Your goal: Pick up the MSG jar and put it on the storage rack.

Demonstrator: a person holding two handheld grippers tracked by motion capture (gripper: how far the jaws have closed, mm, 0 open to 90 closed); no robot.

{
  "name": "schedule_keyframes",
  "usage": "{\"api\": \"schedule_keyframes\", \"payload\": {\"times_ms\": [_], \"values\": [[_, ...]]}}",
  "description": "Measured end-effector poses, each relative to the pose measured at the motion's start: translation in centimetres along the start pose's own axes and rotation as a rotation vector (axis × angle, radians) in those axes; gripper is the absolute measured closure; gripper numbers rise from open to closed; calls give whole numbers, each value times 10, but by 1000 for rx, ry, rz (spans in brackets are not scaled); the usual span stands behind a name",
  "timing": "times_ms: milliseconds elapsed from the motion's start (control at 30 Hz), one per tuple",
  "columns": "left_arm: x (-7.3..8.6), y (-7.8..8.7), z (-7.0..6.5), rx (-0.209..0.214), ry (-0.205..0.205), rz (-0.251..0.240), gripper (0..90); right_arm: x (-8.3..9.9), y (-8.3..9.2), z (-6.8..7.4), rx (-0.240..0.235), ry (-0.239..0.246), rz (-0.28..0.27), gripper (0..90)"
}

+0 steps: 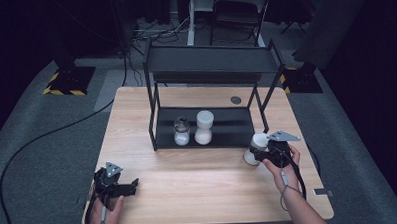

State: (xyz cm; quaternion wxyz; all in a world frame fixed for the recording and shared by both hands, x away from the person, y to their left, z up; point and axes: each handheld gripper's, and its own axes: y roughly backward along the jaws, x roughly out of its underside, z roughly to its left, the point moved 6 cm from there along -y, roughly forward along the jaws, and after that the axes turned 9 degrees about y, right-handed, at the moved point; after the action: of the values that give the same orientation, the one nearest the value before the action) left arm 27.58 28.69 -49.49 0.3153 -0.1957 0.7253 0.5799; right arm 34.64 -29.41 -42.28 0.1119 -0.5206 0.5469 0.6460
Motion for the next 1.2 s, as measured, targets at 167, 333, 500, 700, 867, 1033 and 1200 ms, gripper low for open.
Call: {"api": "schedule_keyframes", "payload": {"times_ms": [167,333,500,700,867,1033,1200], "values": [[0,0,0,0,0,0,3,-1,2,0,-3,5,5,344],[0,0,0,0,0,0,2,-3,8,0,-1,7,-5,344],[0,0,0,0,0,0,3,-8,16,-1,-4,18,-20,344],[0,0,0,1,-1,0,2,-18,26,0,-8,39,-32,343],[0,0,0,1,-1,0,3,-29,34,2,-11,58,-34,343],[0,0,0,3,-2,0,2,-40,40,2,-23,62,-38,343],[0,0,0,4,-4,0,2,-52,44,5,-21,79,-50,343]]}}
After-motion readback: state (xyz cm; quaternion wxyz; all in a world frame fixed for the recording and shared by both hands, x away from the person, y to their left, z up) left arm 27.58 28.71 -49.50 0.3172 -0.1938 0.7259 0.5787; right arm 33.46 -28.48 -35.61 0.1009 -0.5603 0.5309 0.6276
